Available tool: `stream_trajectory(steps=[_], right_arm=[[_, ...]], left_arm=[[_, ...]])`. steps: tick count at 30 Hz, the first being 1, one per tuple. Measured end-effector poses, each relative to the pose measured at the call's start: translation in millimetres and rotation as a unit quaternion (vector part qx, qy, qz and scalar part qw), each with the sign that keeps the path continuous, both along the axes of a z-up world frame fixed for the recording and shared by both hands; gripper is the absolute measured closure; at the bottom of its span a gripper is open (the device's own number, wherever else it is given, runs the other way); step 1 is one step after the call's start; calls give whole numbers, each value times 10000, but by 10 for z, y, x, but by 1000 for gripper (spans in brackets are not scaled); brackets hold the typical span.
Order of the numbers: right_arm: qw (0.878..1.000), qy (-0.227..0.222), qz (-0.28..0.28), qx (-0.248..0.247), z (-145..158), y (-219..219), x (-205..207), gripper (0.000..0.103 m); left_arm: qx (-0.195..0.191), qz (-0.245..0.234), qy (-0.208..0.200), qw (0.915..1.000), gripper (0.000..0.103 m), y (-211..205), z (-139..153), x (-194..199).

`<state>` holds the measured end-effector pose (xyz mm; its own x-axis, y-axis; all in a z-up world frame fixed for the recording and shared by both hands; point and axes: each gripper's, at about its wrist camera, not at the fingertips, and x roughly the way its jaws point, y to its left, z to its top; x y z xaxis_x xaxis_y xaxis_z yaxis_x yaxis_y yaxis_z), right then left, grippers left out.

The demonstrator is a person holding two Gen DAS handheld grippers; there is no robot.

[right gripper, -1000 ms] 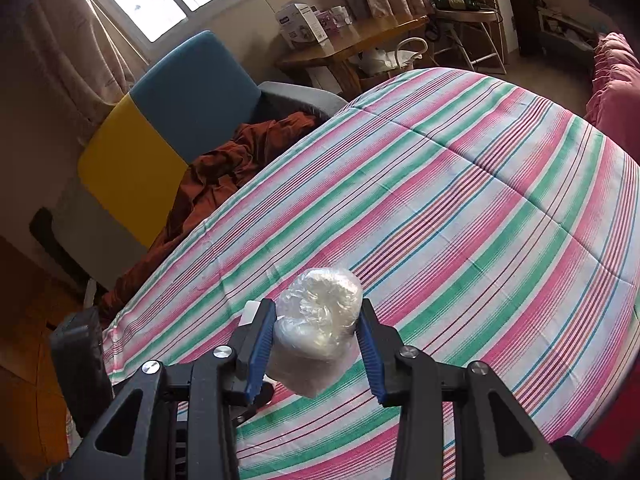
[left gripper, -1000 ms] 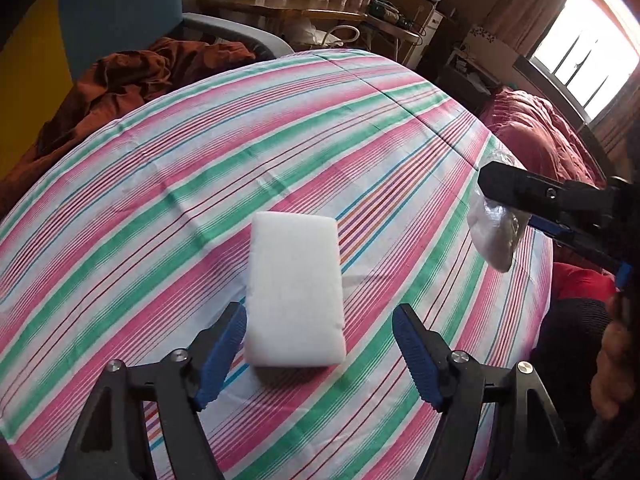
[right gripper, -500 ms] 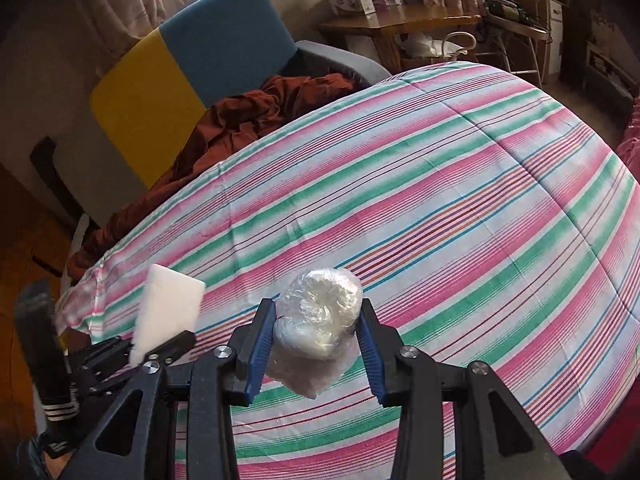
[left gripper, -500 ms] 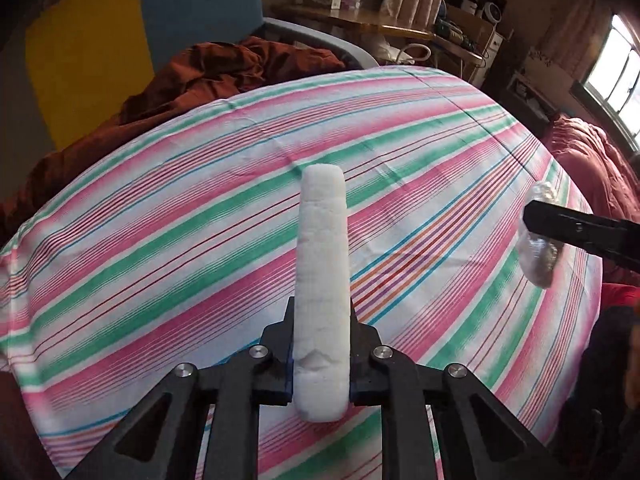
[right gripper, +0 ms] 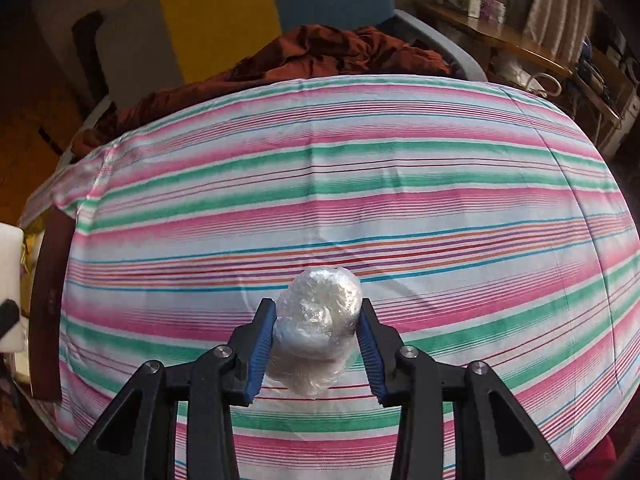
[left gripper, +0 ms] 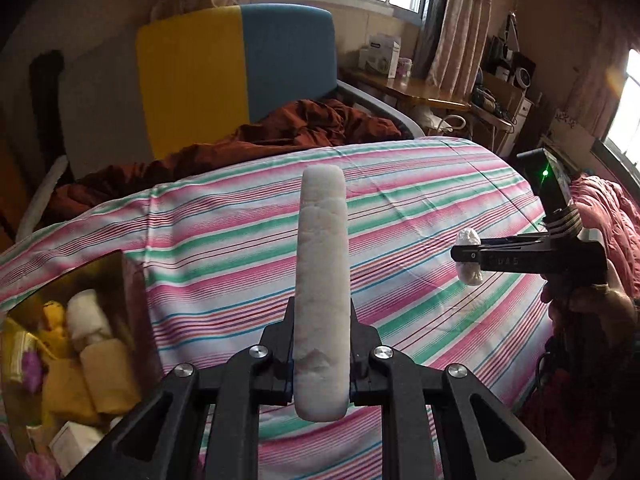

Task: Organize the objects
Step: 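Carry the foam block into the tray and open the left gripper while the right carries the bundle over it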

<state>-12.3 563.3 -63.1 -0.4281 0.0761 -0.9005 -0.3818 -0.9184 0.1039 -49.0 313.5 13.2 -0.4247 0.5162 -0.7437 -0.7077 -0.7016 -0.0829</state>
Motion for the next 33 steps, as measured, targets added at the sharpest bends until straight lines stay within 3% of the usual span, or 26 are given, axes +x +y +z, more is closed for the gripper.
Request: stream_trajectory(steps=[11,22,28,33], right_arm=[[9950,224,908,-364,152,-1084,-345,62],[9813,632,1738,-543,423,-2262,-686,62],[9721,698,2154,-610,472,-2767,-814,62],[9644,738,2455,-652,503,-3130,-894,62]], left_arm=[[185,763,332,9964,85,-962,167,61],[450,1437,273,9882,85,-1771,106,-22],[589,1871,172,9804,85,-2273,28,-103],[889,2314,-144,9687,85,-2750,-43,-319]])
